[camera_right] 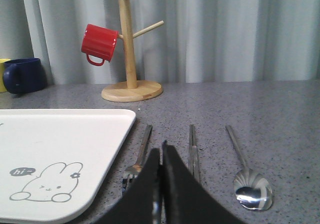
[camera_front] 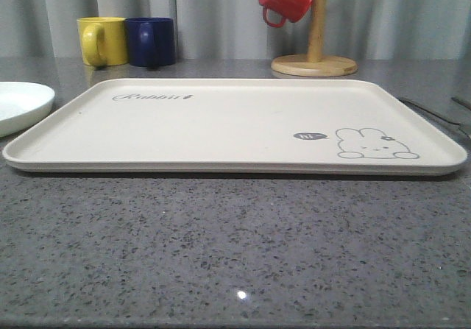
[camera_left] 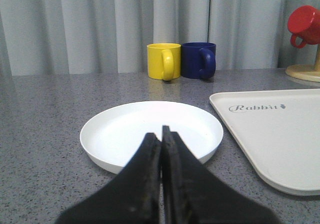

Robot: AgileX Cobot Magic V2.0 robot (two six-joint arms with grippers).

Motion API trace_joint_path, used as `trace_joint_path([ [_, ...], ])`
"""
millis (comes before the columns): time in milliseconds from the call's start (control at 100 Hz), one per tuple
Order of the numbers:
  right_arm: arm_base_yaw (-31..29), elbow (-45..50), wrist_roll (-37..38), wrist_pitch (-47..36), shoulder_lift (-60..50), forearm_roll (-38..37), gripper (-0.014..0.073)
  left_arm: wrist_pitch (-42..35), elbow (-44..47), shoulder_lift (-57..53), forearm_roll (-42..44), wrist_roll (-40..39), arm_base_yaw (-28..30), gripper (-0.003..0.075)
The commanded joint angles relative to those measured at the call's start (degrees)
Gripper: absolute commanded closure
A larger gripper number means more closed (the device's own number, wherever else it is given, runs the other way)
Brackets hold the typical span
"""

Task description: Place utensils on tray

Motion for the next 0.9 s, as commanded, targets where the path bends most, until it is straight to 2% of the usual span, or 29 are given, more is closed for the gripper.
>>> trace_joint_path([
  [0, -0.28, -1.04, -0.31, -4.87, -1.02, -0.23, 0.0662, -3.65, -1.00, -1.95, 0.11, -0.11, 0.15, 0.0738],
  [170, -0.28, -1.04, -0.31, -4.87, -1.02, -0.23, 0.0662, 4.07, -10.26, 1.03, -1.65, -0.11, 0.15, 0.0738],
  [420, -0.28, -1.04, -0.31, -4.87, -1.02, -0.23, 0.0662, 22.57, -29.80, 14.12, -1.75, -0.11, 0.15, 0.0738],
  [640, -0.28, -1.04, -0.31, -4.87, -1.02, -0.23, 0.0662, 37.67, -45.40, 27.27, 3.75, -0.11, 0.15, 0.0738],
  [780, -0.28, -1.04, -0.31, -4.87, -1.02, -0.23, 0.0662, 43.91, -51.33, 34.68, 5.69, -0.11, 0.15, 0.0738],
  [890, -0.28, -1.04, -0.31, -4.87, -1.02, -0.23, 0.0662, 44.88, -52.59, 38.89, 5.69, -0.11, 0.15, 0.0738],
])
